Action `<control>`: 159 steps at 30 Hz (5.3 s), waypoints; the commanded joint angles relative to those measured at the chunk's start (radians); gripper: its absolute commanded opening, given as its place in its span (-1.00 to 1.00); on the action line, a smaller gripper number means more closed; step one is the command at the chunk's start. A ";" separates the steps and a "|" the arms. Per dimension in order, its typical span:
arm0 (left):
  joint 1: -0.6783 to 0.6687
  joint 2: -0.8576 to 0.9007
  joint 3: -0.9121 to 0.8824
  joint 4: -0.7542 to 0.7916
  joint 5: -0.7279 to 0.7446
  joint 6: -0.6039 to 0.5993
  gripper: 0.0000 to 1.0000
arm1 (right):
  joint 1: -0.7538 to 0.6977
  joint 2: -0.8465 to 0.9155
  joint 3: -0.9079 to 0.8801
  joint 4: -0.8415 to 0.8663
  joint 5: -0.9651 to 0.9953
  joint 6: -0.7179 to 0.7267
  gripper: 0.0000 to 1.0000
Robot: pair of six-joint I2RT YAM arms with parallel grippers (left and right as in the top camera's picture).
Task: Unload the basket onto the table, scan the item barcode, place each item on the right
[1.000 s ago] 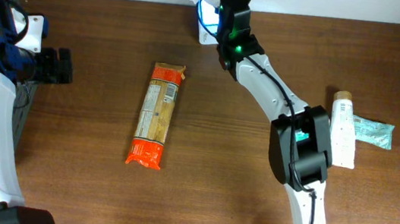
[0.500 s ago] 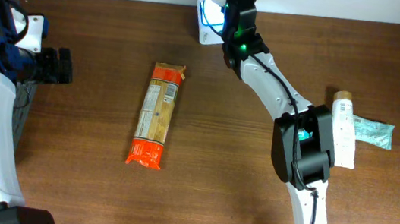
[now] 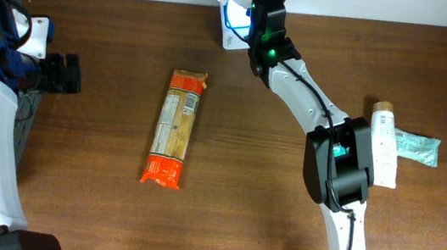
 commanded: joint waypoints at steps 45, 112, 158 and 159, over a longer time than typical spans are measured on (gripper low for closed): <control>0.006 -0.002 0.007 0.001 0.000 0.013 0.98 | -0.604 -0.703 -0.304 -1.580 -0.624 1.513 -0.92; 0.006 -0.002 0.007 0.002 0.000 0.013 0.98 | 0.121 -0.183 -0.492 -0.836 -0.856 1.535 -0.92; 0.006 -0.002 0.007 0.001 0.000 0.013 0.98 | -0.002 -0.387 -0.444 -1.325 -0.860 1.317 -0.92; 0.006 -0.002 0.007 0.001 0.000 0.013 0.98 | 0.013 -0.420 -0.423 -1.355 -0.760 1.339 -0.92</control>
